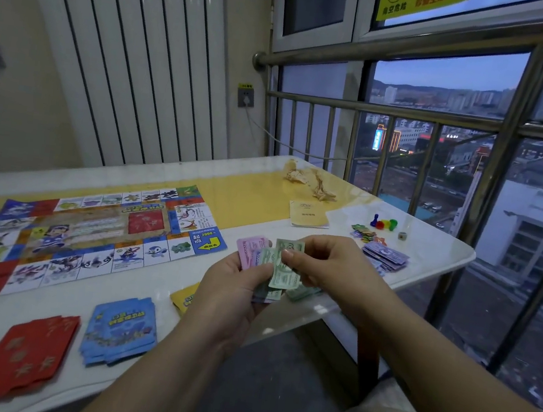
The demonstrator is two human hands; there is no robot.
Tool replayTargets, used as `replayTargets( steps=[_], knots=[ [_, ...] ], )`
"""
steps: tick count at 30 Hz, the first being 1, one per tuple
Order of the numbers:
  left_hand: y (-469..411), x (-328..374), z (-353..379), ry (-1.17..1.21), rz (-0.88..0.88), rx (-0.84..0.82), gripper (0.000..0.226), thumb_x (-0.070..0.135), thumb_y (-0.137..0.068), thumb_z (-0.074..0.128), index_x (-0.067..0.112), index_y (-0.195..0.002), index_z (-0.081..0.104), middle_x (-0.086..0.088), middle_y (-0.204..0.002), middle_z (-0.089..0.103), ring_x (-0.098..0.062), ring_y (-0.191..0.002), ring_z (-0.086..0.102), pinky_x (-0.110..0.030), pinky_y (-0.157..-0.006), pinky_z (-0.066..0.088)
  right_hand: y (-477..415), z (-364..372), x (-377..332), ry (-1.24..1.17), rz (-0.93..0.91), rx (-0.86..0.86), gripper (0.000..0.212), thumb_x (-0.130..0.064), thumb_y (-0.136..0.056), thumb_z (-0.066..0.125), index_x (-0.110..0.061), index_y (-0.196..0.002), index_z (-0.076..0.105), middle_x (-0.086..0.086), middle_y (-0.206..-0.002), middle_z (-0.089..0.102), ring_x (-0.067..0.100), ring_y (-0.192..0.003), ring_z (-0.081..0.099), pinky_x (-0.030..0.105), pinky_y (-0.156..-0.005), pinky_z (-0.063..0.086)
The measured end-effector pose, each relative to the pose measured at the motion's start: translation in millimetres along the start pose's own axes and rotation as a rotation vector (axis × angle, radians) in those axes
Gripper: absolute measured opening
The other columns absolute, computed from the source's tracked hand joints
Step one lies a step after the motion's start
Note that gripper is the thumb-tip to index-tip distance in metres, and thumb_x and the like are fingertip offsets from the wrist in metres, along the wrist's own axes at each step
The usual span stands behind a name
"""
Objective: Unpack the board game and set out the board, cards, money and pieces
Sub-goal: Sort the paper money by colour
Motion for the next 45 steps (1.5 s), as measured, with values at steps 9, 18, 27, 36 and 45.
replayTargets(
  steps=[9,18,27,36,45],
  knots=[
    [-7.7,-2.1,-4.2,0.101,-0.056,0.102,0.013,-0.002,-0.091,0.051,0.003,-0.094,0.062,-0.009,-0.071,0.07,-0.015,-0.057,0.066,-0.022,-0.045,0.053,-4.4,7.4,5.8,-0.138,0.053,0.07,0.011,-0.013,-0.085,0.067,-0.013,-0.074,0.066,0.003,-0.063,0.06,0.01,-0.058,0.054,0.021,-0.057,0.046],
    [-9.5,3.3,-18.1,0.322,-0.171,0.189,0.021,0.0,-0.098,0.038,0.003,-0.113,0.053,-0.012,-0.089,0.063,-0.02,-0.08,0.059,-0.035,-0.062,0.046,-28.5,-25.3,-14.4,0.218,0.038,0.043,0.014,-0.015,-0.084,0.068,-0.017,-0.098,0.066,0.0,-0.077,0.063,0.007,-0.067,0.057,0.014,-0.06,0.049],
    [-6.2,3.8,-18.2,0.305,-0.208,0.154,0.038,-0.008,-0.096,0.025,-0.009,-0.131,0.041,-0.022,-0.104,0.06,-0.029,-0.092,0.058,-0.039,-0.075,0.045,-38.2,-0.8,4.6,0.71,0.029,-0.102,0.038,-0.03,-0.082,0.072,-0.02,-0.118,0.063,-0.006,-0.102,0.063,0.007,-0.086,0.055,0.018,-0.07,0.042],
    [-2.4,-1.4,-4.5,0.046,-0.088,0.007,0.023,-0.009,-0.09,0.048,0.003,-0.102,0.063,-0.011,-0.083,0.072,-0.016,-0.07,0.068,-0.022,-0.056,0.056,1.1,11.9,-4.6,0.136,-0.002,-0.04,0.028,-0.039,-0.076,0.074,-0.013,-0.082,0.064,0.005,-0.077,0.069,0.014,-0.069,0.061,0.037,-0.07,0.053],
    [-0.9,6.0,11.4,0.094,-0.076,-0.028,0.031,-0.01,-0.094,0.033,0.004,-0.09,0.06,-0.01,-0.072,0.073,-0.016,-0.063,0.07,-0.024,-0.056,0.058,1.7,-0.4,8.7,-0.027,0.025,0.093,0.014,-0.028,-0.082,0.07,-0.015,-0.082,0.067,0.006,-0.078,0.071,0.01,-0.065,0.059,0.021,-0.058,0.045]
  ],
)
Point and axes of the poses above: each hand's wrist, its own y-axis away from the middle knuckle, its own z-axis out of the palm, x = y × z, the point moved 4 cm from there along -y, towards the middle knuckle
